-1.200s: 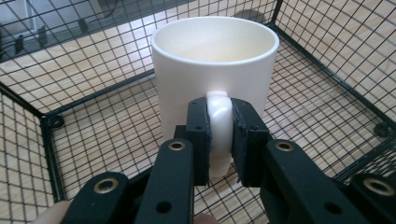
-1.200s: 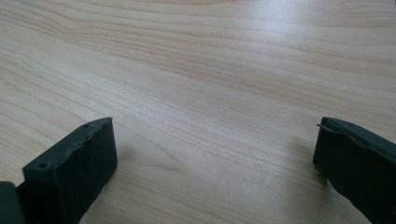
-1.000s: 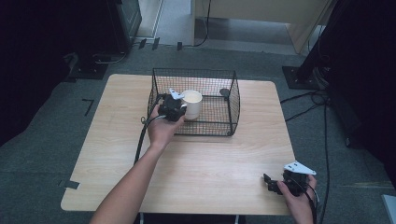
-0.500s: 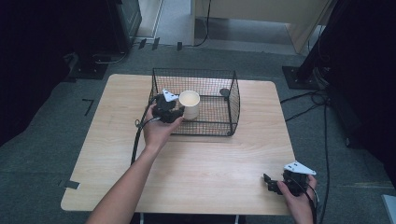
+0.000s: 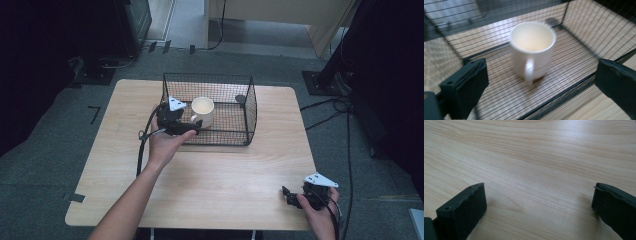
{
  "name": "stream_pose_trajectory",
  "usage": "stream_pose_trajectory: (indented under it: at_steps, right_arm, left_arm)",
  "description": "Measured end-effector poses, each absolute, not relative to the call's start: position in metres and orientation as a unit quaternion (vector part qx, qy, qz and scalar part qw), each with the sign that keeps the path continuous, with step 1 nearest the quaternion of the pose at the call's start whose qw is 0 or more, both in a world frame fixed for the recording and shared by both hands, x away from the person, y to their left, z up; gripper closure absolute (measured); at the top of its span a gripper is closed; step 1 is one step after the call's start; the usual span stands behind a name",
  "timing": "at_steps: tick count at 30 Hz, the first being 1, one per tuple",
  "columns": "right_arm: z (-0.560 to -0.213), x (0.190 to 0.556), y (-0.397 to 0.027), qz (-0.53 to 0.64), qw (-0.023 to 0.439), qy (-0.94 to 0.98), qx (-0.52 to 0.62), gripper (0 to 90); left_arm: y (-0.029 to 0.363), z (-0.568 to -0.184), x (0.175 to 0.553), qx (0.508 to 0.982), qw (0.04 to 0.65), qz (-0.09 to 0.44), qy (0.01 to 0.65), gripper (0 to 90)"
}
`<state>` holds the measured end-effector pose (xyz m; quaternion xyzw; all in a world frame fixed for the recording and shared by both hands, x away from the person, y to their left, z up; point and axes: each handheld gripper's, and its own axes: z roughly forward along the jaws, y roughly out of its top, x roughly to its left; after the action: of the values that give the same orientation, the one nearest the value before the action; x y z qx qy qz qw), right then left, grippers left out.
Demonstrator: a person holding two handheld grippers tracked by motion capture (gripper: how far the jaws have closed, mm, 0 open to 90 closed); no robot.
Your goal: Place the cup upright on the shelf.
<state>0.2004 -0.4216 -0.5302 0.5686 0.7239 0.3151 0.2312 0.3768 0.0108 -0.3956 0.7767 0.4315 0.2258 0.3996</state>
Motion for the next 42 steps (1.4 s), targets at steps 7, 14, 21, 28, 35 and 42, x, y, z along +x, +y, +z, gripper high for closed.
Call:
stream_pose_trajectory:
  at_steps: [7, 14, 21, 28, 35, 42]
  right_arm:
    - [-0.530, 0.200, -0.422, 0.315, 0.231, 0.724, 0.569, 0.0]
    - [-0.530, 0.200, -0.422, 0.315, 0.231, 0.724, 0.569, 0.0]
    - [-0.530, 0.200, -0.422, 0.315, 0.231, 0.724, 0.569, 0.0]
    - [-0.530, 0.200, -0.422, 0.315, 0.231, 0.724, 0.569, 0.0]
    - [-0.530, 0.200, -0.422, 0.315, 0.231, 0.724, 0.568, 0.0]
    - [-0.530, 0.200, -0.422, 0.315, 0.232, 0.724, 0.568, 0.0]
  left_arm:
    - [0.028, -0.389, 0.364, 0.765, 0.405, 0.233, 0.443, 0.0]
    - [0.045, -0.392, 0.346, 0.768, 0.410, 0.231, 0.434, 0.0]
    - [0.067, -0.403, 0.335, 0.763, 0.411, 0.227, 0.444, 0.0]
    - [0.086, -0.416, 0.320, 0.762, 0.409, 0.230, 0.445, 0.0]
    - [0.104, -0.428, 0.304, 0.760, 0.408, 0.230, 0.451, 0.0]
    - [0.122, -0.443, 0.294, 0.760, 0.400, 0.228, 0.459, 0.0]
